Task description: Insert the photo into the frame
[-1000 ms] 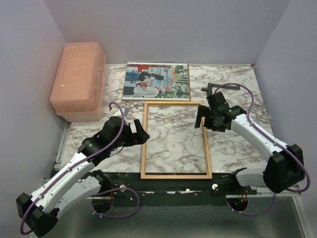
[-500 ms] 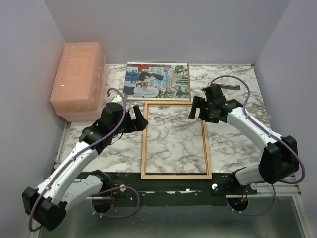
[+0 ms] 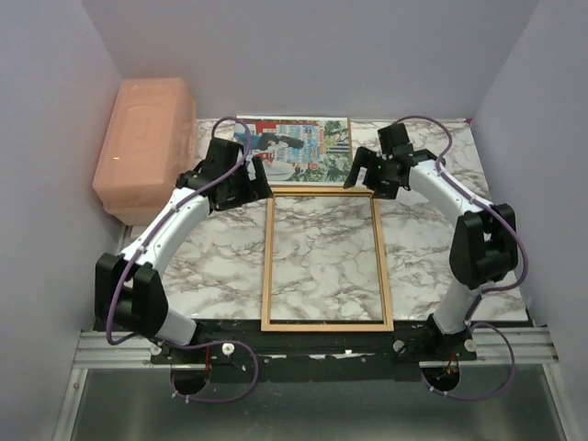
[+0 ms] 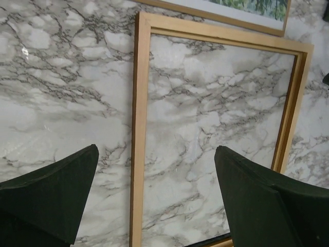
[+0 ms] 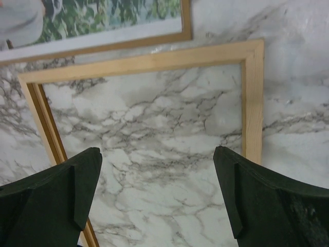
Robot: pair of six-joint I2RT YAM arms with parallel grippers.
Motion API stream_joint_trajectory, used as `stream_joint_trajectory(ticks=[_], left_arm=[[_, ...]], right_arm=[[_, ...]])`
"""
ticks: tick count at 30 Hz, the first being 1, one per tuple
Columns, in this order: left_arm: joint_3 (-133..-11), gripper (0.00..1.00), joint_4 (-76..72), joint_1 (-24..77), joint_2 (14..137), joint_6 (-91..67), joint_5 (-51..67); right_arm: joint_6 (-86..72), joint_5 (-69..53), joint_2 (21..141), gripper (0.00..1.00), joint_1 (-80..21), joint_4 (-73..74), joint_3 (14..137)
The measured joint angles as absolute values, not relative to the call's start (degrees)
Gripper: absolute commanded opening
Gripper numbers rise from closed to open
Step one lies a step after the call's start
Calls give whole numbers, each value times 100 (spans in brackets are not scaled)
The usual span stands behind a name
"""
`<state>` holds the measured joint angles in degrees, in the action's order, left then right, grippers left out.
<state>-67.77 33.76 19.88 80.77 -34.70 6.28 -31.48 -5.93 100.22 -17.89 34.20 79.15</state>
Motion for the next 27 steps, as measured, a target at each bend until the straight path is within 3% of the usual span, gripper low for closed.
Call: stream_joint_trajectory(ticks=[13,21,23,25,27], left_arm=[[-8473,95,3769,1455,10169,-3365,569],[-8947,94,4005,1035,10995,-3164,449],[-9170,94,4073,917,11225,-3098,425],[-9415,86,4147,836,11426,-3035,397],[-9751,88,4263,764,11712,-2950,353]], right_arm=[[-3035,-1111,12060,98,-1280,3621,10304],[-3037,-1155,13043,95,-1264,3929,11078],[-3039,-1155,13225,92,-1251,4007,11240],[-3044,-1157,13347,87,-1236,4038,11356],[-3063,-1199,13426,80,-1225,4038,11430]])
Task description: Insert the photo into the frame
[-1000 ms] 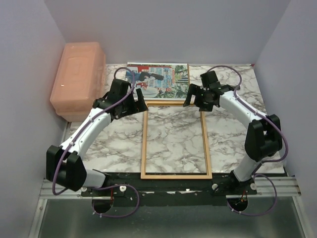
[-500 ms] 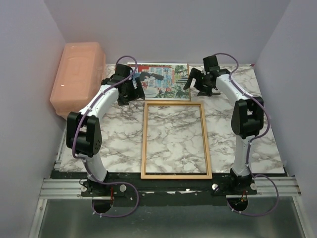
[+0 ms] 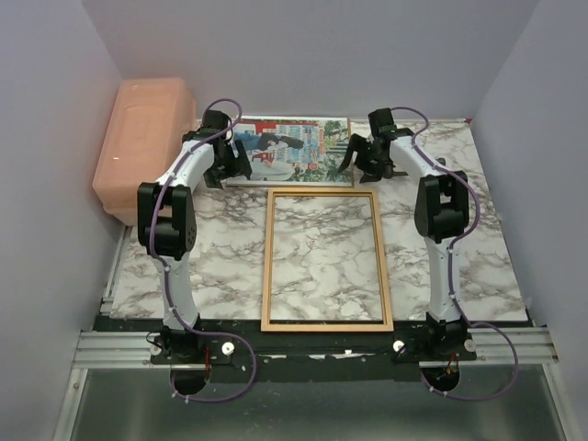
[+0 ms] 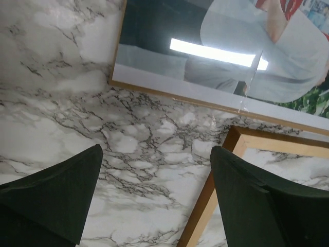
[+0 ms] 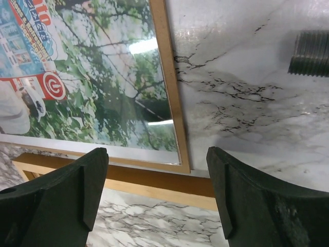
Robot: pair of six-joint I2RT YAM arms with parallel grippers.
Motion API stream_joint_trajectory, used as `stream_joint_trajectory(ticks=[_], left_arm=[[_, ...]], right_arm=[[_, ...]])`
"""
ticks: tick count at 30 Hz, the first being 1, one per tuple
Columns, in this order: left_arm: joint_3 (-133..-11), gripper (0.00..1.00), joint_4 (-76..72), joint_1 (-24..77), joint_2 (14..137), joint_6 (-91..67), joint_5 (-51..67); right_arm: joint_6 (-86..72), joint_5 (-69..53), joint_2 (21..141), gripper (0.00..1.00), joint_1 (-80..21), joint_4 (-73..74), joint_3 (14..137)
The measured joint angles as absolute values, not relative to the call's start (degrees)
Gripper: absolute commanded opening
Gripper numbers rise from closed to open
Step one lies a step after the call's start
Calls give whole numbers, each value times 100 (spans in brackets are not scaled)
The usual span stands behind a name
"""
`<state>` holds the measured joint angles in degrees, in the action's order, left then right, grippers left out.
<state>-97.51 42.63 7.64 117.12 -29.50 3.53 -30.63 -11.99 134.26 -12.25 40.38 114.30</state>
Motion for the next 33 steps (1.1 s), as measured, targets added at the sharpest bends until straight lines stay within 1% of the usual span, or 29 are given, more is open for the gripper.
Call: stream_joint_trajectory(ticks=[1,3,4,6,8,9,11,13,14,15,18,20,22,24,26,31,32,33], left_arm=[[-9911,88,4316,733,11837,-2888,336],[-10215,89,4405,683,12070,-2825,316],[-10385,91,4534,663,12178,-2805,303],[-10801,98,4753,615,12398,-2766,303],[-11161,98,4925,587,12567,-2738,305],[-11279,99,4995,578,12615,-2727,307],[-11592,96,5159,554,12748,-2707,311],[-11848,96,5288,521,12886,-2689,362],[-11917,96,5325,508,12932,-2681,373],[-11963,96,5358,495,12973,-2674,399],[-11990,99,5454,482,13034,-2633,484],[-11990,98,5522,464,13052,-2596,545],[-11990,98,5566,456,13052,-2578,604],[-11972,99,5559,456,13052,-2554,670],[-11819,98,5481,458,13010,-2528,753],[-10903,98,5273,456,12567,-2484,1026],[-10687,99,5223,456,12409,-2484,1116],[-10541,99,5192,458,12265,-2484,1173]], right_arm=[[-3076,-1245,13454,76,-1225,4029,11450],[-3114,-1354,13520,73,-1225,4027,11487],[-3135,-1413,13561,71,-1225,4014,11511],[-3168,-1535,13631,68,-1225,3988,11531],[-3188,-1579,13644,63,-1225,3981,11535],[-3190,-1590,13664,62,-1225,3983,11548],[-3208,-1621,13705,59,-1225,3990,11592],[-3218,-1656,13727,56,-1223,3988,11609],[-3229,-1667,13727,53,-1214,3988,11609],[-3240,-1682,13729,49,-1201,3990,11609],[-3267,-1723,13738,29,-1175,3990,11609],[-3350,-1763,13738,20,-1155,3972,11607],[-3446,-1879,13738,7,-1151,3850,11607],[-3542,-1990,13738,1,-1149,3704,11607],[-3625,-2064,13738,0,-1127,3616,11607],[-3756,-2180,13736,1,-1079,3398,11570],[-3767,-2200,13736,5,-1061,3374,11546],[-3771,-2231,13736,14,-1039,3354,11518]])
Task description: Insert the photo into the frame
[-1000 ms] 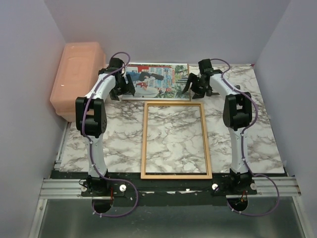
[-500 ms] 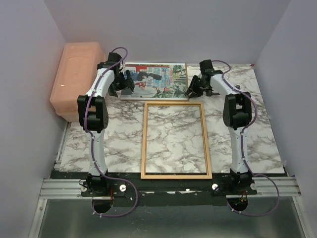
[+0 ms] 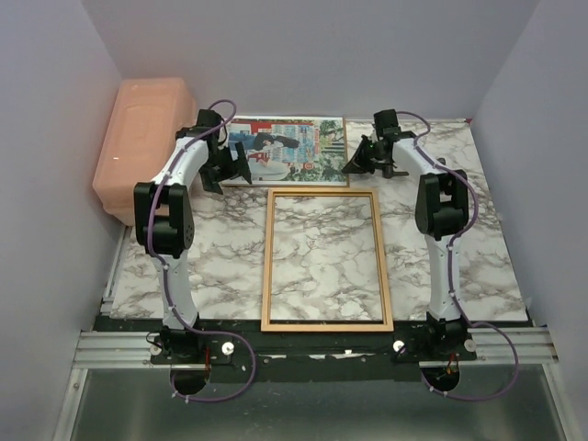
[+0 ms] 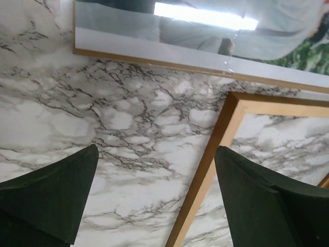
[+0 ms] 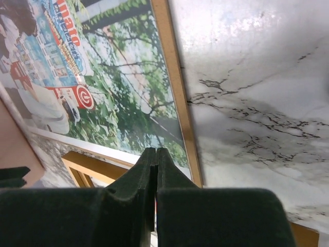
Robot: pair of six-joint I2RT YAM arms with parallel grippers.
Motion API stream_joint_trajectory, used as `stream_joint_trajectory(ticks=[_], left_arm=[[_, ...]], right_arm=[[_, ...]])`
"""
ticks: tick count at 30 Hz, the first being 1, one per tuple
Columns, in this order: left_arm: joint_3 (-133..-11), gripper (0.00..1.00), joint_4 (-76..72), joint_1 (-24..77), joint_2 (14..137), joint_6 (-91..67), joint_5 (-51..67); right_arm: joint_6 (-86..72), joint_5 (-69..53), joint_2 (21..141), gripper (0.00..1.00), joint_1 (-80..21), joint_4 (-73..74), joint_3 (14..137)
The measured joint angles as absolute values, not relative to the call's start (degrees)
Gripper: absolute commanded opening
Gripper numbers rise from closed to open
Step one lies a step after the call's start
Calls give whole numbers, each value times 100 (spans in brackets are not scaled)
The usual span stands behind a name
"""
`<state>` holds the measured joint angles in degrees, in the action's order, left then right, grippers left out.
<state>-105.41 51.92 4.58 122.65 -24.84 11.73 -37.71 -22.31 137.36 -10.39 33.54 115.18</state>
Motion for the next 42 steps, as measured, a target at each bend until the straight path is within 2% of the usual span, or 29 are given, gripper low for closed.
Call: stream_joint_trajectory(ticks=[3,5,7,14,18,21,31,42], left_arm=[[-10095,99,5000,462,11751,-2482,1328],[-9782,98,4853,462,11338,-2473,1400],[-9467,99,4720,464,10901,-2464,1428],[-8632,99,4353,499,9988,-2460,1463],[-8300,99,4309,499,9909,-2460,1463],[-8031,99,4281,504,9848,-2462,1461],[-7787,98,4259,539,9585,-2408,1396],[-7686,99,4257,539,9566,-2305,1264]], right_arm=[[-3806,-2392,13734,35,-1015,3328,11397],[-3793,-2464,13721,43,-1017,3277,11249],[-3778,-2510,13677,46,-1017,3212,11061],[-3518,-2517,13535,47,-1164,3326,10954],[-3411,-2506,13504,56,-1238,3398,10949],[-3332,-2379,13428,58,-1326,3496,10943],[-3142,-1697,13406,61,-1780,4169,11373],[-3138,-1603,13445,62,-2069,4342,11373]])
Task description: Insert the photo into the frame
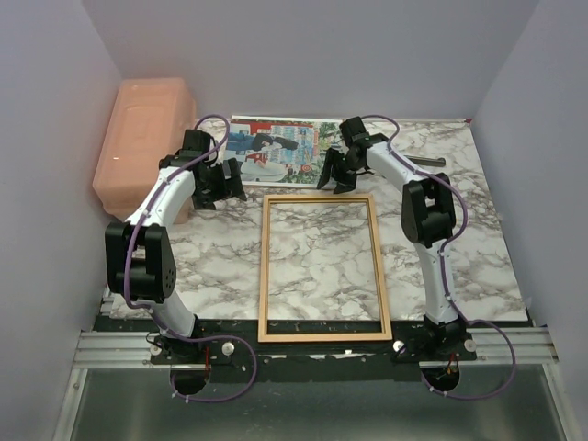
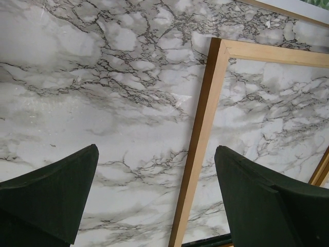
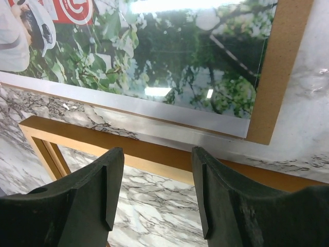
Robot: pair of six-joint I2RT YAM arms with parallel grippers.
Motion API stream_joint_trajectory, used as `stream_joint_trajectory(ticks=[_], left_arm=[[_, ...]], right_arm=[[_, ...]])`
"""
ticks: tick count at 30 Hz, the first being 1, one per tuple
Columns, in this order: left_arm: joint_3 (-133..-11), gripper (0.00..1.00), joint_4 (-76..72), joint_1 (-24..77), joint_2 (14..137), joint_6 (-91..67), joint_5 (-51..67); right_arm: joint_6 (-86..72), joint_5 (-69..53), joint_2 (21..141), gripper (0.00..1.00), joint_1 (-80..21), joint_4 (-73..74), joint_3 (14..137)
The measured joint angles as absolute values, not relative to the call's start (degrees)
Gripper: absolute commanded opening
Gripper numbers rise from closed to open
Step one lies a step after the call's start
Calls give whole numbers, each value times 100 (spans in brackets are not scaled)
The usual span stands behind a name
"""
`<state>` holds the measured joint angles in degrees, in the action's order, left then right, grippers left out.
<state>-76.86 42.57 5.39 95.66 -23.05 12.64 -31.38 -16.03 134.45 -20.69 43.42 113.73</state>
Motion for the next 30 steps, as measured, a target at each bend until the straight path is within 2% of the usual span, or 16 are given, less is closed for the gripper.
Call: stream_joint_trajectory(ticks=[13,22,30], left_arm=[[-7583,98,4250,539,9568,-2252,1238],[-7461,98,4252,539,9566,-2246,1238],[-7347,98,4250,539,9566,-2228,1236]], right_arm=[[-3479,-1597,13587,82,-2106,4209,11472],[-3948,-1234,13640,85,-1992,4027,11627],[-4051,-1118,13924,85,-1498,3953,12337]])
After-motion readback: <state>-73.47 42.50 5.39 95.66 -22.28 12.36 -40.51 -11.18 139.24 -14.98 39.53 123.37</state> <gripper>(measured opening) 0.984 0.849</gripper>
